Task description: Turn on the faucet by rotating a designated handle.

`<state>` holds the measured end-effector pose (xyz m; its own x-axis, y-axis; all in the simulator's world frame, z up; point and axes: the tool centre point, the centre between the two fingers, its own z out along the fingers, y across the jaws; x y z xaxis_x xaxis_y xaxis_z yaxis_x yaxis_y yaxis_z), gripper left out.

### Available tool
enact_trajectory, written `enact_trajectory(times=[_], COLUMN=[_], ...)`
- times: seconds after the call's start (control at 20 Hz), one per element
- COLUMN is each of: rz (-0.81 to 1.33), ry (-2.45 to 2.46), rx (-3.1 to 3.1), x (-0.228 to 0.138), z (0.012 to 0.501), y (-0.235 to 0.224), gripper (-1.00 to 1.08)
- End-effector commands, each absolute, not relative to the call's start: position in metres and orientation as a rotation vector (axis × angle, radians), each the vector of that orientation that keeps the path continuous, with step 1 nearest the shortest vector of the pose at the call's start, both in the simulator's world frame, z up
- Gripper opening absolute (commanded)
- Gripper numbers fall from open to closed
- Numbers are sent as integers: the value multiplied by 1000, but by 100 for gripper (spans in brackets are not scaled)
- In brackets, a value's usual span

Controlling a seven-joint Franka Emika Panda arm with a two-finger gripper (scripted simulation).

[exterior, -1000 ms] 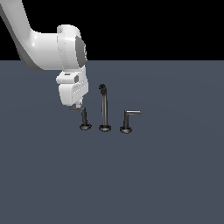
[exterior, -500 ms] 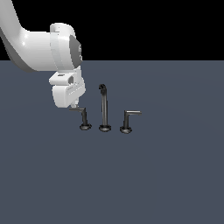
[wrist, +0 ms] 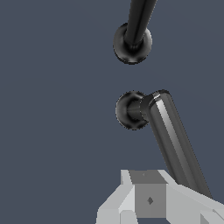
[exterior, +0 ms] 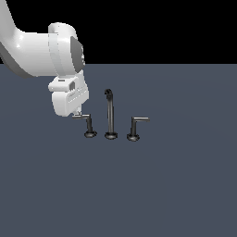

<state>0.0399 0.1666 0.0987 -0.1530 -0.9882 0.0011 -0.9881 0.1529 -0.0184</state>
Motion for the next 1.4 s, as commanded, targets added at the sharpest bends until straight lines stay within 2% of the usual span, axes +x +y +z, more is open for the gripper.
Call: enact_trajectory(times=[0.0,0.6,0.65,1.35], rz=[-12,-1,-18,-1], ry=[2380,2379,2378,2379], rx=[-2046,-2052,-2046,-2052], x=[28,-5,2,-31], z=[99,98,98,98], y=[167,167,165,132], gripper=[-100,-100,-100,-100])
